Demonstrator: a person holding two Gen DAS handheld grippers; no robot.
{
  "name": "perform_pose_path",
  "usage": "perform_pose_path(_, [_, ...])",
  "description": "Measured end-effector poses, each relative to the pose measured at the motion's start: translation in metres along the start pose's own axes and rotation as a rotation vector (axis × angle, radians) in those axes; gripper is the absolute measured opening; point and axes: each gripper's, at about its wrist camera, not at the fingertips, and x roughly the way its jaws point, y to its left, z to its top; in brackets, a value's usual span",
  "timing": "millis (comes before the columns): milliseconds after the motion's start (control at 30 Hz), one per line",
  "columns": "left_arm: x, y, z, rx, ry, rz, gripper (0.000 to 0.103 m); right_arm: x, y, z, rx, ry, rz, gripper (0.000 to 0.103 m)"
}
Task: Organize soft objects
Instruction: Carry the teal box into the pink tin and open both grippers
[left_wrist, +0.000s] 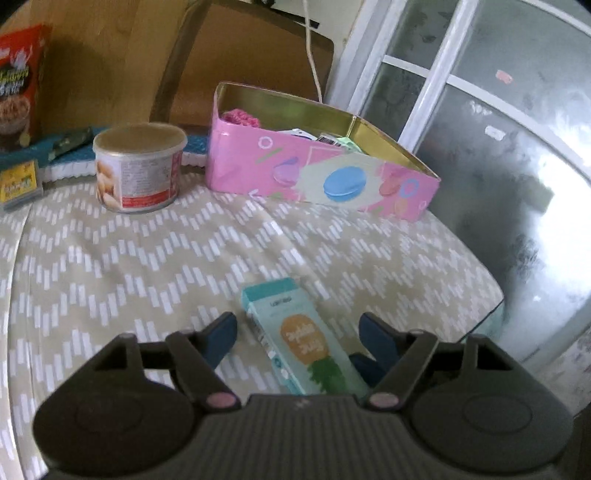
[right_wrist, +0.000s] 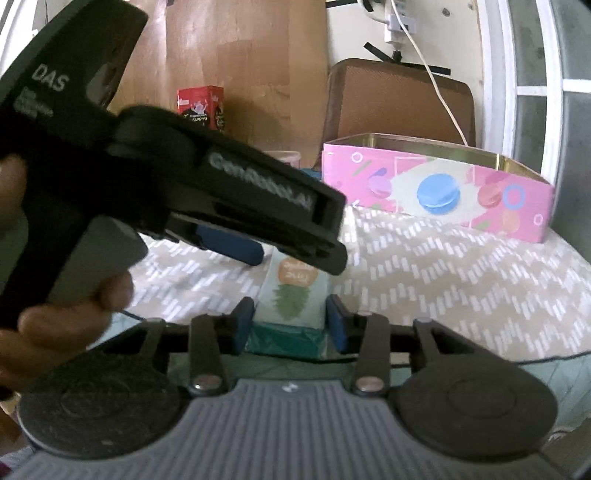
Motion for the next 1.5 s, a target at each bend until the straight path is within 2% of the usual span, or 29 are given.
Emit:
perform_pose_path(100, [-0.002, -0.002, -0.002, -0.022, -0.002, -0.009, 0.069, -0.003, 0.000, 0.001, 0.040, -0.003, 0.014, 0.045])
perform_pose_path(167, [-0.003, -0.001, -0.001, -0.035, -0.007, -0.008, 0.060, -0.004, 0.002, 0.000, 0.041, -0.012, 0.005, 0.045])
perform_pose_path(267, [-0.005, 0.000, 0.005, -0.067, -0.015, -0.029, 0.056, -0.008, 0.003, -0.001, 0.036, -0.038, -0.020, 0.045])
perform_pose_path(367, [-0.010, -0.007, 0.014, -0.063, -0.052, -0.040, 0.056, -0.015, 0.003, 0.002, 0.026, -0.086, -0.042, 0.045])
perform_pose_path(567, [-0.010, -0.028, 0.038, 0.010, -0.117, -0.049, 0.056, -0.019, -0.011, 0.015, 0.025, -0.189, -0.094, 0.045])
perform_pose_path(867, [0.013, -0.059, 0.096, 0.099, -0.216, -0.041, 0.056, -0.004, -0.057, 0.053, 0.016, -0.329, -0.151, 0.045])
perform_pose_path(1000, [0.037, -0.067, 0.133, 0.107, -0.233, -0.040, 0.057, 0.022, -0.090, 0.078, 0.055, -0.344, -0.160, 0.045])
perform_pose_path(1067, [0.056, -0.064, 0.151, 0.084, -0.230, -0.033, 0.067, 0.043, -0.109, 0.089, 0.099, -0.328, -0.160, 0.045])
perform_pose_path(1167, [0.076, -0.060, 0.163, 0.094, -0.264, 0.082, 0.074, 0.084, -0.130, 0.103, 0.108, -0.278, -0.204, 0.048])
perform_pose_path(1233, [0.086, -0.056, 0.167, 0.111, -0.267, 0.165, 0.074, 0.105, -0.138, 0.107, 0.094, -0.255, -0.273, 0.053])
perform_pose_path(1267, [0.086, -0.052, 0.167, 0.103, -0.262, 0.181, 0.074, 0.107, -0.140, 0.107, 0.098, -0.250, -0.288, 0.053])
perform_pose_path(1400, [0.063, -0.030, 0.153, 0.062, -0.274, 0.146, 0.076, 0.088, -0.135, 0.097, 0.146, -0.286, -0.251, 0.053])
perform_pose_path(1500, [0.040, -0.011, 0.126, 0.038, -0.275, 0.125, 0.077, 0.072, -0.116, 0.086, 0.138, -0.319, -0.226, 0.053])
